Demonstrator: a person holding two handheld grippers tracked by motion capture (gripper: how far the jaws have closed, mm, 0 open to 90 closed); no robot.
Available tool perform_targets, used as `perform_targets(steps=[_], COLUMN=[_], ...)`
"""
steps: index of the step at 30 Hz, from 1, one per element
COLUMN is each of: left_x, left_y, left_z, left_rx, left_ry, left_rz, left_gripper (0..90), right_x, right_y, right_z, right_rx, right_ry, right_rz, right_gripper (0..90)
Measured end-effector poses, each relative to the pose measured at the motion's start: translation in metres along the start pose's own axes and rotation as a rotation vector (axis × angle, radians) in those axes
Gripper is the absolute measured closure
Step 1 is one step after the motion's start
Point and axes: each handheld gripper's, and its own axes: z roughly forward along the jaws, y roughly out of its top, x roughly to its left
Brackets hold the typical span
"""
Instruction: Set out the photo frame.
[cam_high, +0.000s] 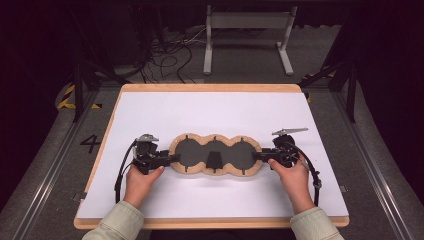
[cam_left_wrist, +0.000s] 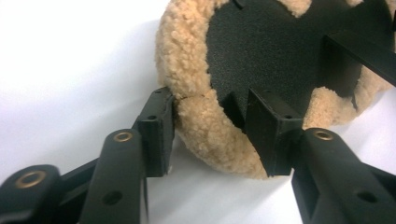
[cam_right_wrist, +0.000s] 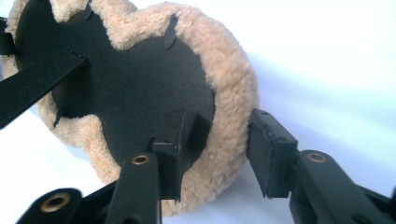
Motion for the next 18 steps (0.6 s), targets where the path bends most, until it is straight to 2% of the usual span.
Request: perform_targets(steps=[5,11,16,18], left_x=[-0.007,-0.015,-0.018,-0.019], left_y=[-0.004,-0.009,-0.013,-0.016], left_z=[-0.011,-0.021,-0.028,-0.031], left_rx=[-0.017,-0.038,-0.043,-0.04], left_ry=[0.03,0.056,0.045,0.026], left_rz=[0.061,0.104,0.115,0.114], left_gripper=[60.2,67.7,69.8,69.1], right_x=[0.005,0.015,0.023,0.026], right_y=[-0.002,-0.007,-0.011,-0.012], right_z=[-0.01,-0.026,-0.035,-0.039], right_rx=[-0.026,-0.035,-0.03,-0.026], right_ry=[0.0,-0.006,-0.016,-0.014], right_rz=[-0.051,-0.128,-0.179,-0.204], right_gripper=[66.0,70.3,70.0,69.6])
